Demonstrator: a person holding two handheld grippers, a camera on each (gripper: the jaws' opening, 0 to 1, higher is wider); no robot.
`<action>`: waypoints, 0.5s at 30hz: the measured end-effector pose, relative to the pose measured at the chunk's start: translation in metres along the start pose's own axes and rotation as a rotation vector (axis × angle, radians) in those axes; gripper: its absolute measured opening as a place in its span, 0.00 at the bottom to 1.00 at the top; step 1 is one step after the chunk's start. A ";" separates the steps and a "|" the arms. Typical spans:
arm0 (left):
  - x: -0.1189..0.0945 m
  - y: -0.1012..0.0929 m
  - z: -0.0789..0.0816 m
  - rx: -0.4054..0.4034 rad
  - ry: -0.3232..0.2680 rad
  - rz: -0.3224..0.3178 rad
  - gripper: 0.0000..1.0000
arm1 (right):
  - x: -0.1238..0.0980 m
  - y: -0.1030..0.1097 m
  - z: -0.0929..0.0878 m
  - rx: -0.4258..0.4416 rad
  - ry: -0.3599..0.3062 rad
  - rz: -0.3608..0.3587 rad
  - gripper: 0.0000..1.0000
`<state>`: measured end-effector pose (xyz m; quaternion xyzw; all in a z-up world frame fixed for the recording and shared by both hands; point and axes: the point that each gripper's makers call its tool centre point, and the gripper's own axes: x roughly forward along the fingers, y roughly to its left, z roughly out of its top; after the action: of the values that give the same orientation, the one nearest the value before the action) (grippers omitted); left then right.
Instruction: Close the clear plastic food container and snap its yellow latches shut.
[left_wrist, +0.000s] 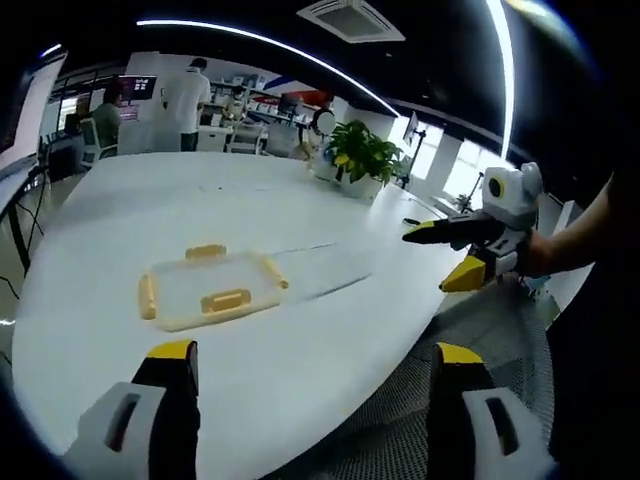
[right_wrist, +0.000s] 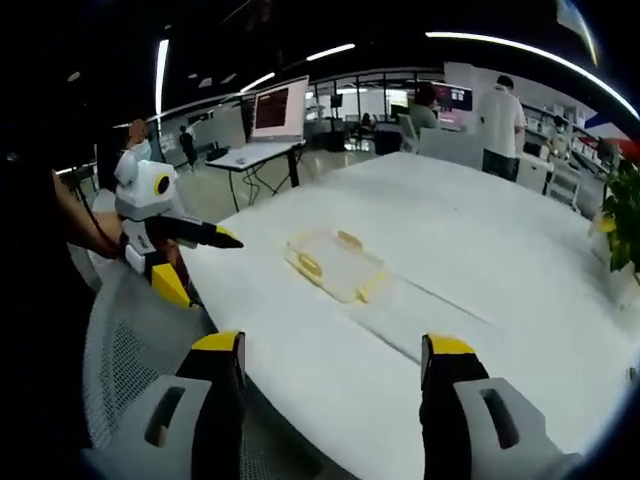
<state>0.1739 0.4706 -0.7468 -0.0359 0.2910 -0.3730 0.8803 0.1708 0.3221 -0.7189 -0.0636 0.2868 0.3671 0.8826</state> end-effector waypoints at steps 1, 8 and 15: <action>0.000 0.002 0.000 0.000 0.007 -0.006 0.94 | 0.001 0.002 0.000 -0.005 0.004 0.006 0.72; 0.000 0.006 -0.009 0.128 0.094 -0.049 0.92 | 0.013 0.020 0.011 -0.003 0.013 0.077 0.83; 0.000 0.006 -0.005 0.264 0.132 -0.091 0.90 | 0.025 0.031 0.016 -0.082 0.026 0.116 0.84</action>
<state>0.1754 0.4757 -0.7532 0.0916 0.2949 -0.4490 0.8385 0.1716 0.3649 -0.7165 -0.0878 0.2863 0.4281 0.8527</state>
